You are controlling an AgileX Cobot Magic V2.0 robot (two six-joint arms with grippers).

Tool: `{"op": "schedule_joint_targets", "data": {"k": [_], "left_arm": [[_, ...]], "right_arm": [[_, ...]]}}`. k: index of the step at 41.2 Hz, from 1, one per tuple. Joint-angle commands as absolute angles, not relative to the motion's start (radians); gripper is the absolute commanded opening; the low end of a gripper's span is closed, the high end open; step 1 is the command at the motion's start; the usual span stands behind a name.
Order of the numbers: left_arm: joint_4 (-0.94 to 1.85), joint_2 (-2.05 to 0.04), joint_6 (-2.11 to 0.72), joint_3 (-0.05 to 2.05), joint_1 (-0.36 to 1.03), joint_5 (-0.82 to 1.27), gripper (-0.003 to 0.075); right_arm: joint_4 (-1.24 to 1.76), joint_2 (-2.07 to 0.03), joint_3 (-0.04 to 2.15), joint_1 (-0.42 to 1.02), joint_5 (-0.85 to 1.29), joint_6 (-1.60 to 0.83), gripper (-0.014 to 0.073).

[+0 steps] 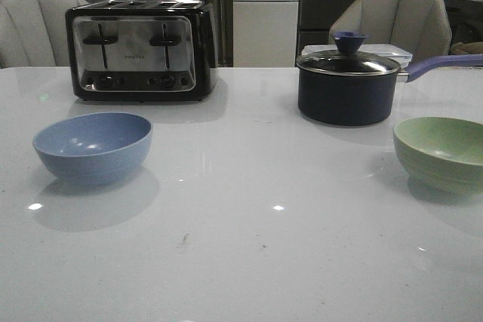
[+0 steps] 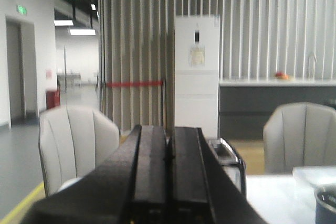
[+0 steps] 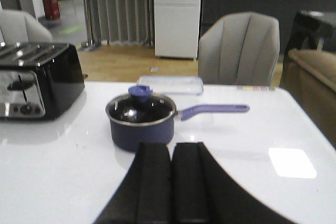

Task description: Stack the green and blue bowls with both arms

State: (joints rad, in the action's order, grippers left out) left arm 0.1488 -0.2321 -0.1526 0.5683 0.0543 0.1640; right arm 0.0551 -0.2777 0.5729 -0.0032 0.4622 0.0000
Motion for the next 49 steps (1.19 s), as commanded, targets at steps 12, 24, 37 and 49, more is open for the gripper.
{"op": "schedule_joint_targets", "data": {"k": [12, 24, 37, 49], "left_arm": [[0.151, -0.485, -0.149, 0.618, 0.061, 0.377, 0.0093], [0.151, -0.637, -0.149, 0.618, 0.061, 0.438, 0.0093], [0.147, -0.712, -0.15, 0.618, 0.061, 0.446, 0.0291], [0.143, -0.716, -0.15, 0.618, 0.061, 0.445, 0.0601]], "right_arm": [[0.041, -0.58, 0.621, -0.006, 0.582, -0.008, 0.0052], [0.041, -0.746, 0.621, -0.006, 0.642, -0.008, 0.0052], [0.034, -0.878, 0.624, -0.006, 0.638, -0.008, 0.051], [0.048, -1.077, 0.733, -0.07, 0.643, -0.008, 0.0594]]}}
